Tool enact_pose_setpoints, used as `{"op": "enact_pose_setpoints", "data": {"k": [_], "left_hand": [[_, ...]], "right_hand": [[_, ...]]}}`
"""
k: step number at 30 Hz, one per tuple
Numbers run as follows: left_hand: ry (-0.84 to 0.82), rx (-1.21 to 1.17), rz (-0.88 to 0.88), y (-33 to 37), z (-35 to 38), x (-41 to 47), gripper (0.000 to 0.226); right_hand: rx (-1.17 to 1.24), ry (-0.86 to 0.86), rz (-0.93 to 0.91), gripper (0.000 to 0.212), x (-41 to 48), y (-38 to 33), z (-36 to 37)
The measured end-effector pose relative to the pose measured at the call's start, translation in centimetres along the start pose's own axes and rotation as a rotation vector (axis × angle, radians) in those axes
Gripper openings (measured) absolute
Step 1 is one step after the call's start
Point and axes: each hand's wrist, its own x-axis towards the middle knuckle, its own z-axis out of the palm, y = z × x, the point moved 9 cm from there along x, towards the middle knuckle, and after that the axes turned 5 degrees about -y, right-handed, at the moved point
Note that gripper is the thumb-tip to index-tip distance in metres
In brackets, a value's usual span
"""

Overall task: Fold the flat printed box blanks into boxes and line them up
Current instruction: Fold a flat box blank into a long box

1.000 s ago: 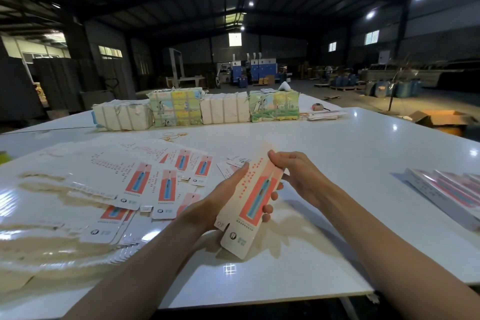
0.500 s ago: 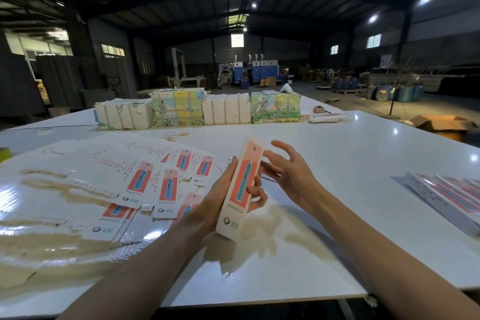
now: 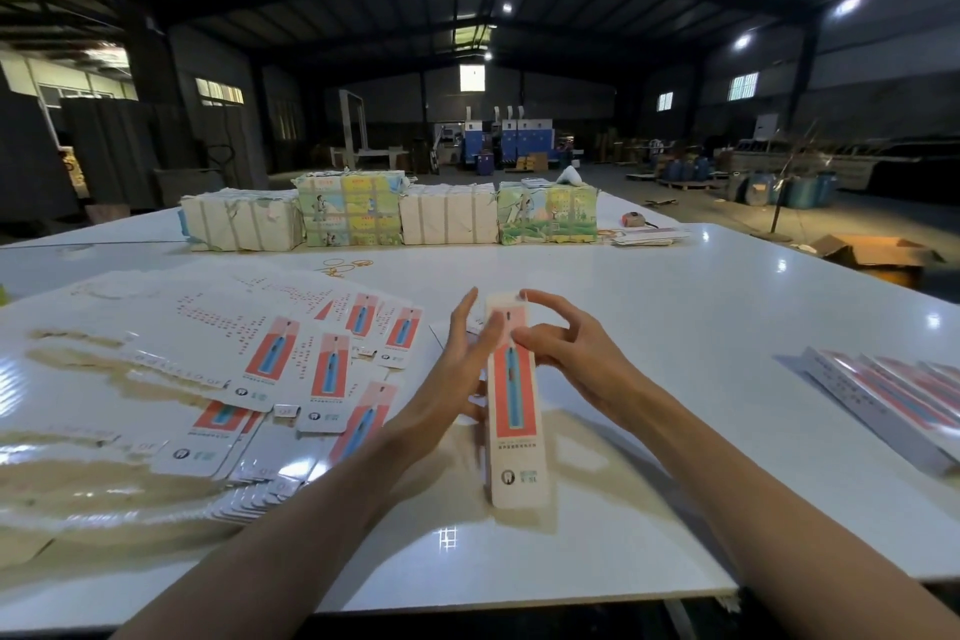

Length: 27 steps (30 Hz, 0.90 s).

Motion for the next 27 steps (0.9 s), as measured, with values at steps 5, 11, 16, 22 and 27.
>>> {"op": "enact_pose_setpoints", "data": {"k": [5,11,16,22,27], "left_hand": [[-0.140,0.171,0.095,0.5,1.3,0.0,0.107],[-0.159,0.182,0.100,0.5,1.1,-0.3,0.074],[-0.168,0.173,0.070,0.1,1.2,0.2,0.072],[-0.187,0.204,-0.023,-1.3,2.1,0.3,0.100],[-0.205,0.223,-0.037,-1.2,2.2,0.0,0.090]], "right_hand": [[-0.011,-0.022,0.023,0.054,-0.1,0.6,0.6],[-0.079,-0.023,0.026,0.043,-0.5,0.3,1.0],[-0.085,-0.051,0.063,0.034,-0.5,0.7,1.1],[-0.167,-0.026,0.108,0.030,-0.5,1.2,0.6],[0.003,0.146,0.105,0.036,-0.6,0.9,-1.2]]}}
